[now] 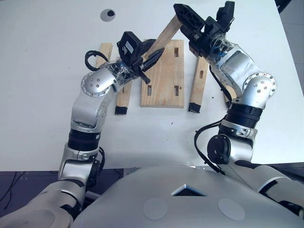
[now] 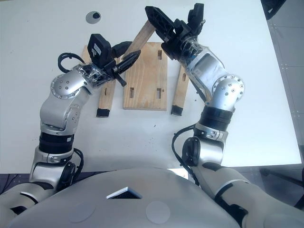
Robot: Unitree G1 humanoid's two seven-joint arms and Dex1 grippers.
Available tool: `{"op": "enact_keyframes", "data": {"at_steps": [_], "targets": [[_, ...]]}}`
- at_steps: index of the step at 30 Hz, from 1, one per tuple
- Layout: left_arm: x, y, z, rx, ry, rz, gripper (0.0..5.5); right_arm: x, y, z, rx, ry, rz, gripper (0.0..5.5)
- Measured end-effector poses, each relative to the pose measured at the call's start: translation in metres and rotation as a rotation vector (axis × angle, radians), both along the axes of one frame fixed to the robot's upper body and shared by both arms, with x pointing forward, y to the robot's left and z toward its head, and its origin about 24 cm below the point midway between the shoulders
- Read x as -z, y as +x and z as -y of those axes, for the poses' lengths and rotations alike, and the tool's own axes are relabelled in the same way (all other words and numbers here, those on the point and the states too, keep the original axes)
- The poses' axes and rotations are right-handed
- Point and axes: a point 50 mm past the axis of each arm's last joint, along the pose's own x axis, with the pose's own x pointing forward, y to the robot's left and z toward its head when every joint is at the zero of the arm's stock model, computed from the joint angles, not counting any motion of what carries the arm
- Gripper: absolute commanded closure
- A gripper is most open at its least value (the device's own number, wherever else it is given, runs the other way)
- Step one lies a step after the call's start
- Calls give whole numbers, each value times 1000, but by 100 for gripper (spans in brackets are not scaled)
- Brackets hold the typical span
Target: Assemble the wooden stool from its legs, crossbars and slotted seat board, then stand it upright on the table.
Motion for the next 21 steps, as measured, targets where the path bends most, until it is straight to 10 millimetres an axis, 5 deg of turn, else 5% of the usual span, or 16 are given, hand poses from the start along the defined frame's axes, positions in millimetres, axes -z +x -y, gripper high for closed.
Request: {"op": "enact_keyframes", "data": {"at_steps": [10,18,21], "targets": [[0,0,-1,6,4,-3,424,5,3,2,20,-18,-19,511],[5,2,-2,1,4,-25,424,7,5,2,22,-67,-7,511],[5,3,-5,-10,-1,-27,371,7,7,0,37,-99,17,511]]}}
